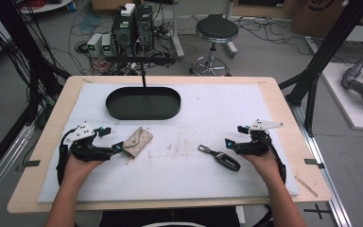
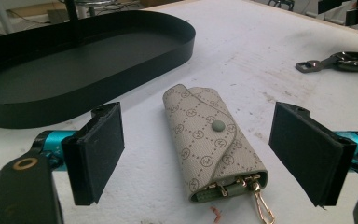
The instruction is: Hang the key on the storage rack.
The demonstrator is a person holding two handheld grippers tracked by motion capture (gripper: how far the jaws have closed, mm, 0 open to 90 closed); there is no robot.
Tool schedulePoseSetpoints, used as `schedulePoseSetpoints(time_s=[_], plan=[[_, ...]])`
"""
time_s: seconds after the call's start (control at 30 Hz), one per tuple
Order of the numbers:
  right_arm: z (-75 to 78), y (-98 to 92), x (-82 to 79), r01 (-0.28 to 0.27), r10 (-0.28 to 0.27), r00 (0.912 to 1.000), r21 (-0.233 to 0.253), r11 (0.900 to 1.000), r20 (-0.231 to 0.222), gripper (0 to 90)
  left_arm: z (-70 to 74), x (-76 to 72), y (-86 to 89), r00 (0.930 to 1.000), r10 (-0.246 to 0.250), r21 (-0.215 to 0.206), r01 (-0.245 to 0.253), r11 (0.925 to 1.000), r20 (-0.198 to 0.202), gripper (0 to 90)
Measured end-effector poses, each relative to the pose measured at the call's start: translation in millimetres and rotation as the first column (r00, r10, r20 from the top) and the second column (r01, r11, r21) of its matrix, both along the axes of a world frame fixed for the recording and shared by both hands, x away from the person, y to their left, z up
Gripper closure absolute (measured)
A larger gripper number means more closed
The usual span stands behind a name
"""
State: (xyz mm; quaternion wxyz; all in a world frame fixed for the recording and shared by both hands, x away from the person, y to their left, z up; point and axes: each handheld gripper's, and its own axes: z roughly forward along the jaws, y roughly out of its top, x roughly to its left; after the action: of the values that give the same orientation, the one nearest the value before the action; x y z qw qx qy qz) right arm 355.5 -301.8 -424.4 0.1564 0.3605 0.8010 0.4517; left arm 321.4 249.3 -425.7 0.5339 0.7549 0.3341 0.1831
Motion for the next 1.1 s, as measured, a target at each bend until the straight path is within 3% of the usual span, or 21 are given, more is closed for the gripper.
schedulePoseSetpoints(time_s=[0.43,0.6,0.7,0.8,1.1], plan=[[0.5,6.2,-3.2,-0.022,0.022,0.9997,-0.023,0.999,0.006,17.0,-3.1,1.1,2.4,0.9999,0.000,0.012,0.000,0.9999,-0.013,17.8],[-0.3,11.1,-3.8,-0.030,0.030,0.9995,-0.033,0.999,-0.011,17.0,-2.3,0.6,2.3,1.0000,0.001,0.009,-0.001,1.0000,-0.010,17.8],[-3.0,19.3,-3.3,-0.060,0.056,0.9972,-0.081,0.995,-0.049,17.0,-2.7,0.9,2.1,0.9999,0.003,0.011,-0.002,0.9999,-0.013,17.8],[-4.8,24.4,-2.6,-0.079,0.073,0.9957,-0.102,0.992,-0.056,17.2,-3.4,1.1,1.5,0.9999,0.002,0.016,-0.002,0.9999,-0.017,17.9],[-12.5,54.7,-5.4,-0.148,0.127,0.9857,-0.199,0.969,-0.111,32.6,-3.3,0.8,-0.7,0.9998,-0.004,0.021,0.005,0.9998,-0.019,17.8]])
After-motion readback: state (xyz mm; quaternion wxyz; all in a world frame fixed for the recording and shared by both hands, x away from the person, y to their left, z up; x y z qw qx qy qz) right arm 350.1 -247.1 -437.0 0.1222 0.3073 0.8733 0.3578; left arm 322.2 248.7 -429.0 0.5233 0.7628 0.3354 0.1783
